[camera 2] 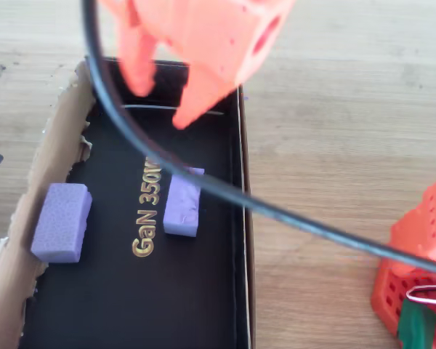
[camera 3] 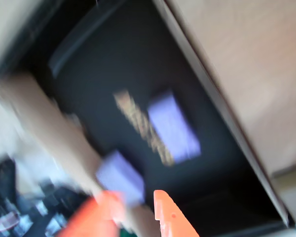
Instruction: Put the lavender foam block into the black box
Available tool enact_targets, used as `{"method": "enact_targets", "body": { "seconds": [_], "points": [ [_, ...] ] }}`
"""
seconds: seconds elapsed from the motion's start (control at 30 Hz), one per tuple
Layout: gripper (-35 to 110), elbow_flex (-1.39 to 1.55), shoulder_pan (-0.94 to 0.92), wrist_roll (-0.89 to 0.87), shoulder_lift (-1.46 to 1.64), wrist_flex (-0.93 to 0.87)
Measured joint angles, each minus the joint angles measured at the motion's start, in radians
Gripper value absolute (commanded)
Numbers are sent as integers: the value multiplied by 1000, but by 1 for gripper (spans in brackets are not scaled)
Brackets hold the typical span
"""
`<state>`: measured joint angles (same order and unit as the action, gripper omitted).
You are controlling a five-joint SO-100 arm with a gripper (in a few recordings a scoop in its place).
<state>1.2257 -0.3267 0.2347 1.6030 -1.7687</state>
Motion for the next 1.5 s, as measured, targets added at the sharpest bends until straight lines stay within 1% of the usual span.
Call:
{"method": "enact_targets", "body": {
  "seconds": [0.1,0.17,0.33,0.4,0.47,0.6,0.67,0.8,0.9,1.0,1.17,1.3,1.5],
  "points": [
    [0,141,-95,-175,170,35],
    [0,256,-204,-296,319,55],
    [0,509,-583,-650,698,52],
    [0,578,-758,-738,779,78],
    [0,634,-885,-744,831,150],
    [0,792,-1049,-716,942,350],
    [0,856,-1114,-690,980,434],
    [0,950,-1192,-640,1035,535],
    [0,1026,-1193,-600,1080,560],
    [0,1140,-1203,-569,1193,591],
    [0,1308,-1180,-574,1410,586],
    [0,1374,-1173,-572,1428,588],
    [0,1489,-1216,-509,1436,606]
  ]
}}
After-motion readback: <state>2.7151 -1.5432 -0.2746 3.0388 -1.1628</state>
